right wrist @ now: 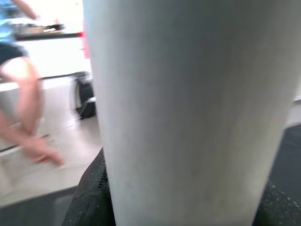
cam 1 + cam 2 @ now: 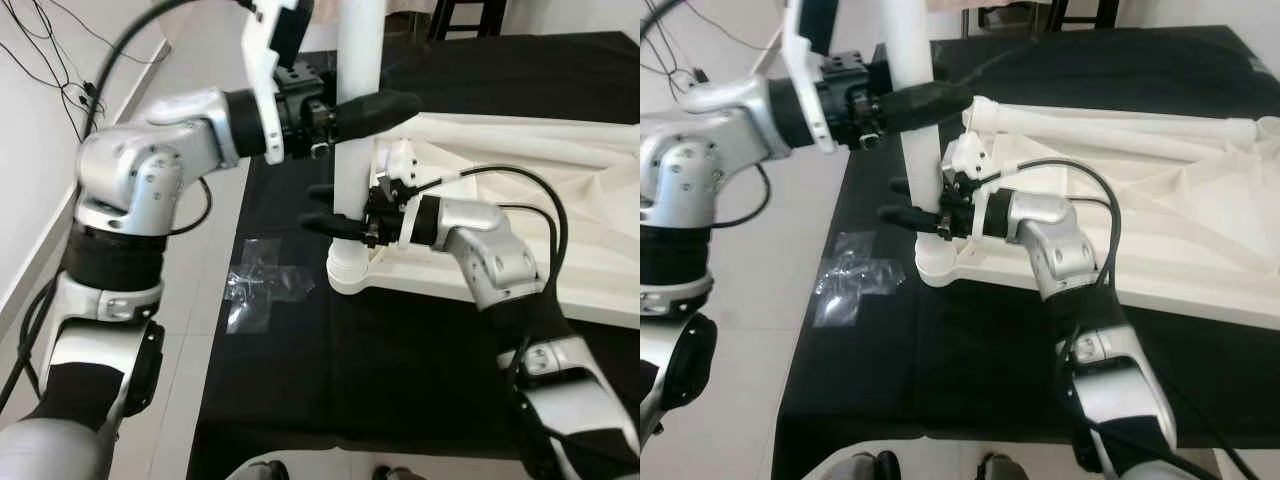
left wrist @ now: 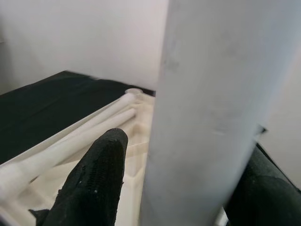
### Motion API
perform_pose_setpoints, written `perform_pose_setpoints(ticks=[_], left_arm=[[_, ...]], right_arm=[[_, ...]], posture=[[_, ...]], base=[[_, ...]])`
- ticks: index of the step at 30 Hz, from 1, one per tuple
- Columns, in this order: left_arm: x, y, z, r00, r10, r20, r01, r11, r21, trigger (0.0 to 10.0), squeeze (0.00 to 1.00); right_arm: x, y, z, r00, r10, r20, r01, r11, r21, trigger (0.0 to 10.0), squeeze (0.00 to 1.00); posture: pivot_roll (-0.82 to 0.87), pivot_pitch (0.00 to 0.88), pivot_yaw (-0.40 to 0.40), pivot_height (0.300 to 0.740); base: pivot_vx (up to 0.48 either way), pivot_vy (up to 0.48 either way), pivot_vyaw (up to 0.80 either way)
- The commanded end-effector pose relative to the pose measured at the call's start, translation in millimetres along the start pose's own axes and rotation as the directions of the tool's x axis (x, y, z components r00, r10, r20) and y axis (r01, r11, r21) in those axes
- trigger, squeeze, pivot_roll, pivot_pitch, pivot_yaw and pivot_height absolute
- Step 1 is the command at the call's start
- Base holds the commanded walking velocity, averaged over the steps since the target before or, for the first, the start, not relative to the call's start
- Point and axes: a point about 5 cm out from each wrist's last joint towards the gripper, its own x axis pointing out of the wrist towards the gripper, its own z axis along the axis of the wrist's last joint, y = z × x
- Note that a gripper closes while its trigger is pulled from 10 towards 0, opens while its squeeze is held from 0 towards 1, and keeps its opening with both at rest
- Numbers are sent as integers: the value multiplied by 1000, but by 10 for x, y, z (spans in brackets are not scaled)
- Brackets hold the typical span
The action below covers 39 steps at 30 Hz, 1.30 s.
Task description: Building children table
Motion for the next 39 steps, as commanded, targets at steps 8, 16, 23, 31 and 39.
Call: perform_pose_setpoints(ticks=[8, 16, 23, 31, 39], left_arm=[[-72, -2, 32, 999, 30, -14, -30, 999, 29, 10000, 0], [20, -32, 15, 1000, 8, -21, -7, 999, 37, 10000, 0], [30, -88, 6, 1000, -17, -18, 18, 999, 39, 0, 0], [43, -96, -1, 1000, -28, -10, 28, 999, 34, 353, 0], [43, -122, -4, 999, -44, -8, 44, 998, 38, 9686, 0]], right_arm=[[-87, 1139, -547, 900, -416, -134, 432, 893, 125, 0, 0], [22, 908, -443, 884, -456, -103, 464, 883, 71, 0, 0], [15, 941, -306, 857, -512, -61, 515, 857, 37, 0, 0], [19, 931, -290, 893, -449, 21, 449, 889, -87, 0, 0], [-47, 888, -398, 932, -361, 31, 356, 898, -256, 0, 0]], posture=[[35, 221, 44, 740], [26, 196, 47, 740], [26, 190, 44, 740], [25, 182, 46, 740], [28, 174, 49, 740]], base=[[0, 0, 0], [0, 0, 0], [0, 0, 0], [0, 0, 0], [0, 0, 0]])
